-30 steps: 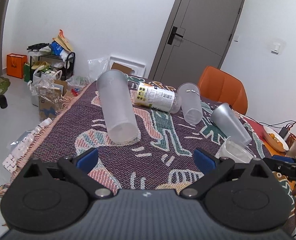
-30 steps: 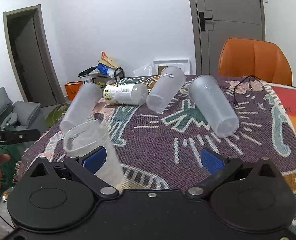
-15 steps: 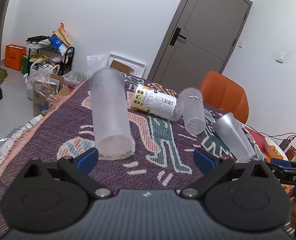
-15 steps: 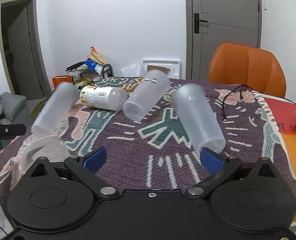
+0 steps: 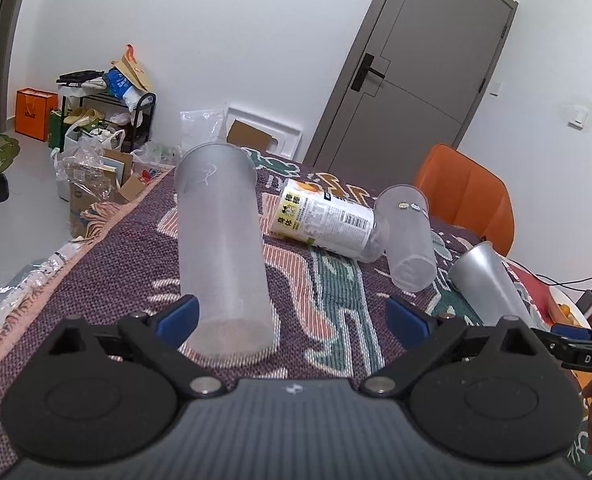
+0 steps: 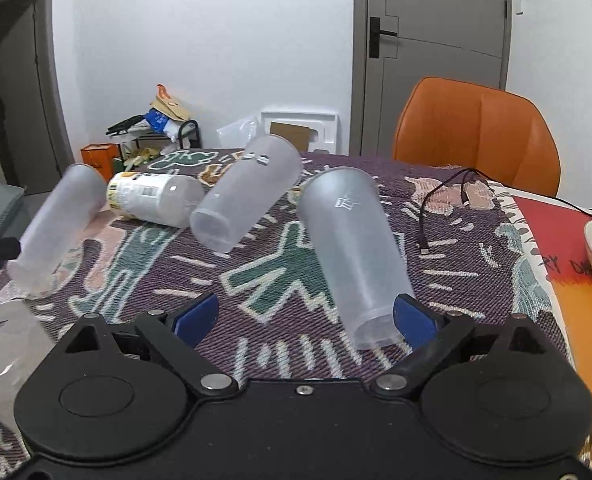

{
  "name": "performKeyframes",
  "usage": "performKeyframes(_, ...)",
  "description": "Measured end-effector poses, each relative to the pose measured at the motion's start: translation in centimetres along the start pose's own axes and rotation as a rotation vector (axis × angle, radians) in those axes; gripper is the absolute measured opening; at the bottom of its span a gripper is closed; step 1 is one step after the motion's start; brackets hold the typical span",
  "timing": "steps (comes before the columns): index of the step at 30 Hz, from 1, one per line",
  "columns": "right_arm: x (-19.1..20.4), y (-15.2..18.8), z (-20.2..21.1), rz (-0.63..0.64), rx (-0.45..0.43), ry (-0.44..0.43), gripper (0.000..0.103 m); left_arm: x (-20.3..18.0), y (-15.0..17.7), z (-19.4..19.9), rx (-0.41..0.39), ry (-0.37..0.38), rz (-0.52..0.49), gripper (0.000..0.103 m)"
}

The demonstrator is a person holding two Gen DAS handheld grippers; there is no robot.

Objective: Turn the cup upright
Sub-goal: 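Grasp the lying frosted logo cup with the right gripper while the left holds the banded cup, then lift and turn the frosted logo cup rim-up with the right gripper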

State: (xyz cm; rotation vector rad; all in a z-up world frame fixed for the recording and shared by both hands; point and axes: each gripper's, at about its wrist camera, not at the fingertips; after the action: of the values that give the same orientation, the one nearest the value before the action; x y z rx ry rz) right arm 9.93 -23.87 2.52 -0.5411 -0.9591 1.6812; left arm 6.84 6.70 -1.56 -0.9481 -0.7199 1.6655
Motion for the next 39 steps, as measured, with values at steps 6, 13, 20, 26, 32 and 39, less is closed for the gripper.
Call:
performKeyframes(6, -1.0, -0.6, -1.9, 0.004, 0.012, 0.019, 0.094, -0.2, -0.9, -1.2, -0.005, -0.005, -0.019, 0.098)
performKeyframes(13, -2.0, -0.8, -4.2, 0.018, 0.045, 0.032, 0.092, 0.3, -1.5, -2.6, -0.003, -0.048, -0.014, 0.098)
performKeyframes(20, -2.8, -1.6, -6.2, 0.031, 0.065, 0.042, 0.088, 0.6, -1.6, -3.4, 0.007, -0.062, -0.01, 0.098)
performKeyframes(26, -2.7, -2.0, -7.8, 0.06, 0.086, 0.044, 0.084, 0.6, -1.6, -3.0, 0.004, -0.062, -0.003, 0.098)
performKeyframes(32, -3.0, -1.7, -9.0, 0.053, 0.143, 0.057, 0.059, 0.7, -1.2, -2.0, -0.001, -0.06, 0.012, 0.098)
performKeyframes(39, -1.7, -2.2, -5.9, 0.063, 0.097, 0.034, 0.058, 0.8, -1.0, 0.0, -0.023, -0.045, 0.024, 0.098)
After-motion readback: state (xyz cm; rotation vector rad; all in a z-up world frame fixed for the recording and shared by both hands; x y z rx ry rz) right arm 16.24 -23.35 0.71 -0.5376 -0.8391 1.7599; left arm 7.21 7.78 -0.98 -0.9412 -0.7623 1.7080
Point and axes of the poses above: each gripper's, at about its wrist camera, not at the fingertips, and z roughly against the way its jaws point, x to its left, y to its underside, and after that the axes turned 7 degrees about -z, right-handed
